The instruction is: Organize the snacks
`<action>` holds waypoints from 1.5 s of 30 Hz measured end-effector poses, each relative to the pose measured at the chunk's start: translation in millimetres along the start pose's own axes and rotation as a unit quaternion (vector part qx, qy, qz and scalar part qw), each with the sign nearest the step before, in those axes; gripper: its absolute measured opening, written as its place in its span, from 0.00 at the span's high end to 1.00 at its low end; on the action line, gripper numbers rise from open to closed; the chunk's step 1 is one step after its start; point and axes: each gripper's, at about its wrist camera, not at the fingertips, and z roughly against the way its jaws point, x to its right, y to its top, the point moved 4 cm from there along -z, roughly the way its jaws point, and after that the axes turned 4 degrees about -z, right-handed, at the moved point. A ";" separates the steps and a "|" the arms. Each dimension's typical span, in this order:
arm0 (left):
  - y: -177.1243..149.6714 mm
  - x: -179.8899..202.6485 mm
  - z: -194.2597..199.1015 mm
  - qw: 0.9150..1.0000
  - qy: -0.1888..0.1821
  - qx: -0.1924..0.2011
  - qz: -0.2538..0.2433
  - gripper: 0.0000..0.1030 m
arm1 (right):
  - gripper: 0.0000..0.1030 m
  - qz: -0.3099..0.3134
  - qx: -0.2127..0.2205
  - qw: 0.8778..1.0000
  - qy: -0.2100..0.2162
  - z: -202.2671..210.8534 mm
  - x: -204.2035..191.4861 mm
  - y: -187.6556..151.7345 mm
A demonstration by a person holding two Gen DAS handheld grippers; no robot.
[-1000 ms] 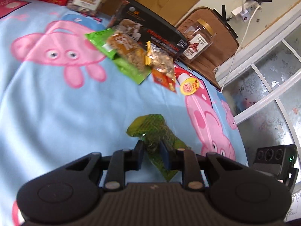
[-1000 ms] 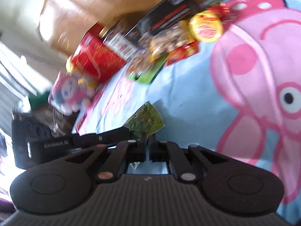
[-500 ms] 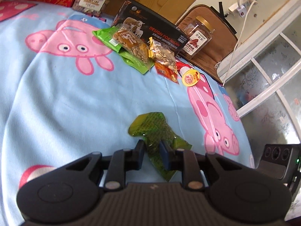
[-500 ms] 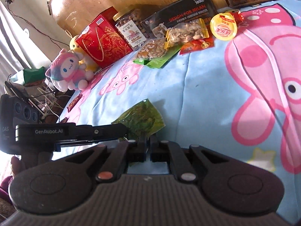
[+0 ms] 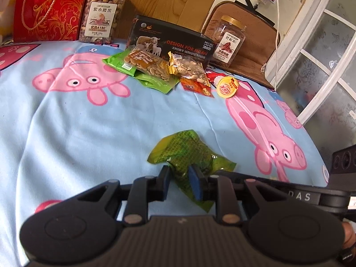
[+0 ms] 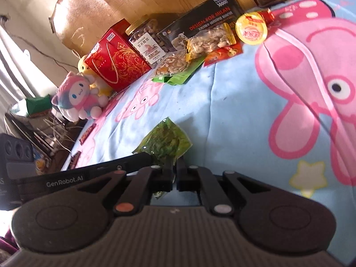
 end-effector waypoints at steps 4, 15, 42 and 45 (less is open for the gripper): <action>-0.5 0.2 0.7 1.000 -0.001 0.000 -0.001 0.83 | 0.95 0.052 0.021 0.998 -0.020 3.6 -12.0 -0.9; 11.4 1.0 -8.0 1.000 0.000 -0.003 -0.012 0.89 | 0.95 0.100 0.050 0.993 -0.038 -3.4 -13.7 10.8; 83.2 -30.2 -48.1 0.996 -0.077 -0.019 0.029 0.61 | 0.91 0.031 0.059 0.998 -0.010 -21.1 26.6 74.2; 74.4 -28.8 -52.4 0.996 -0.074 -0.026 0.036 0.53 | 0.83 0.025 0.053 0.998 -0.007 -21.2 27.0 69.7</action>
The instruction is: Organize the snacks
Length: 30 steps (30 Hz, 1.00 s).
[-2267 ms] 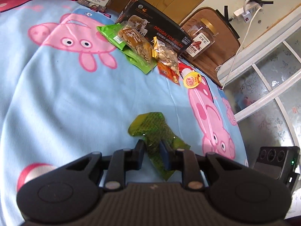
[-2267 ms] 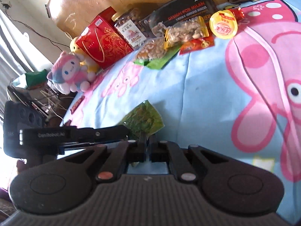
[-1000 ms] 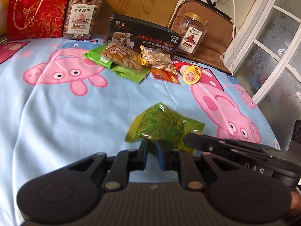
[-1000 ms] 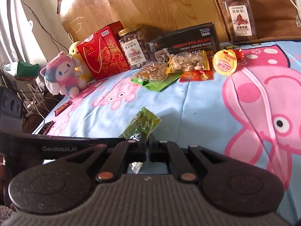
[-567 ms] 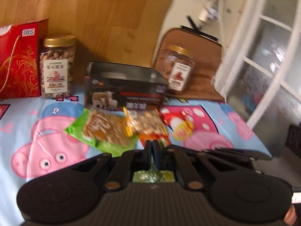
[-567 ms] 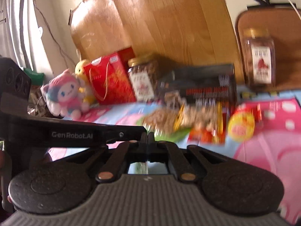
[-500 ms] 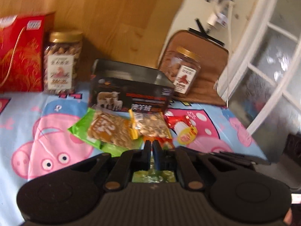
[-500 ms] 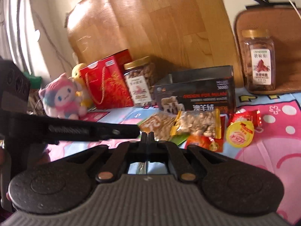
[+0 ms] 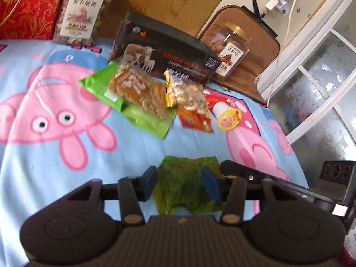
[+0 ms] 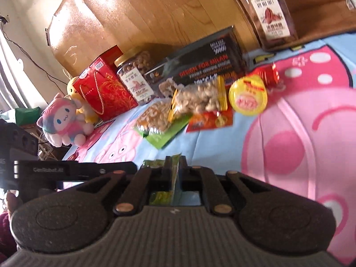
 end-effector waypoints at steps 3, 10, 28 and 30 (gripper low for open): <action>-6.2 -1.9 3.0 1.000 -0.007 0.003 0.002 0.51 | 0.65 -0.010 0.000 1.000 0.006 1.7 1.0 -4.6; -10.2 -7.6 8.7 1.000 -0.010 0.007 0.003 0.49 | 0.60 -0.012 -0.007 1.000 0.009 1.7 4.1 -13.3; -16.0 -5.8 3.7 0.994 -0.074 0.004 0.077 0.76 | 0.53 -0.027 0.004 0.999 0.032 0.5 1.1 -19.3; -16.0 -12.8 4.2 0.991 -0.086 0.001 0.099 0.76 | 0.40 -0.043 -0.003 0.997 0.063 5.7 1.6 -20.9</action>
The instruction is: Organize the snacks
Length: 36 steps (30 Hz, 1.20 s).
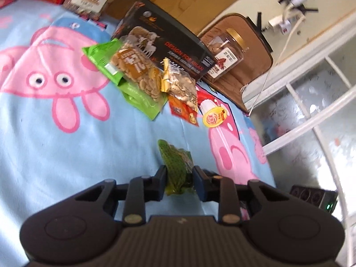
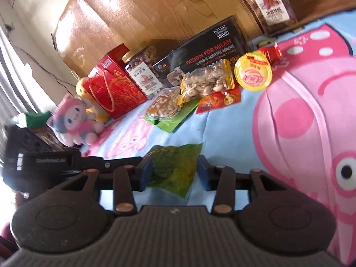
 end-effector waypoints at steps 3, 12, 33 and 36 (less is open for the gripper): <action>1.9 -8.6 1.4 0.999 -0.025 -0.004 0.036 0.76 | 0.31 0.043 -0.003 0.999 0.009 6.8 -12.6 -9.3; 9.0 11.5 9.8 0.998 -0.057 0.004 0.014 0.76 | 0.33 0.209 0.034 0.974 -0.080 2.2 -48.2 -15.3; 211.1 38.8 -62.2 0.979 0.101 0.125 -0.125 0.67 | 0.44 0.230 0.088 0.959 -0.138 -87.0 -21.4 160.0; 214.3 24.1 -74.6 0.979 0.121 0.117 -0.114 0.64 | 0.44 0.205 0.083 0.967 -0.126 -71.5 -7.4 150.5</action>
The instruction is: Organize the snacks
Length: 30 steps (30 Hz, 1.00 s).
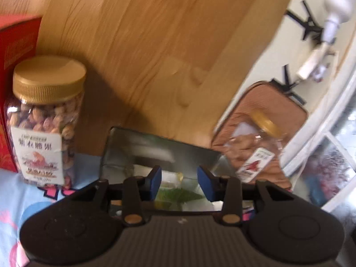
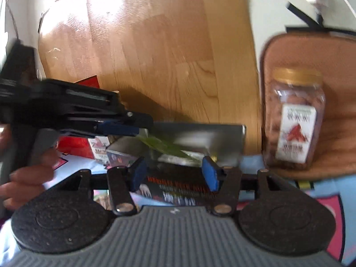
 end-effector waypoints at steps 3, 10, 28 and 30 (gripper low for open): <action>-8.3 -3.1 8.3 1.000 -0.017 0.004 0.005 0.64 | 0.44 -0.025 -0.005 1.000 0.011 13.7 8.5 -12.5; -60.9 14.4 49.1 0.999 -0.049 -0.009 -0.012 0.56 | 0.44 -0.023 -0.054 0.998 0.014 -4.6 3.1 -31.0; -157.7 27.9 80.2 0.993 -0.067 -0.096 -0.006 0.59 | 0.59 -0.095 -0.104 0.989 0.039 57.3 -16.5 -90.3; -168.9 28.8 97.7 0.993 -0.074 -0.095 -0.006 0.59 | 0.59 -0.097 -0.100 0.989 0.048 73.8 -27.7 -99.7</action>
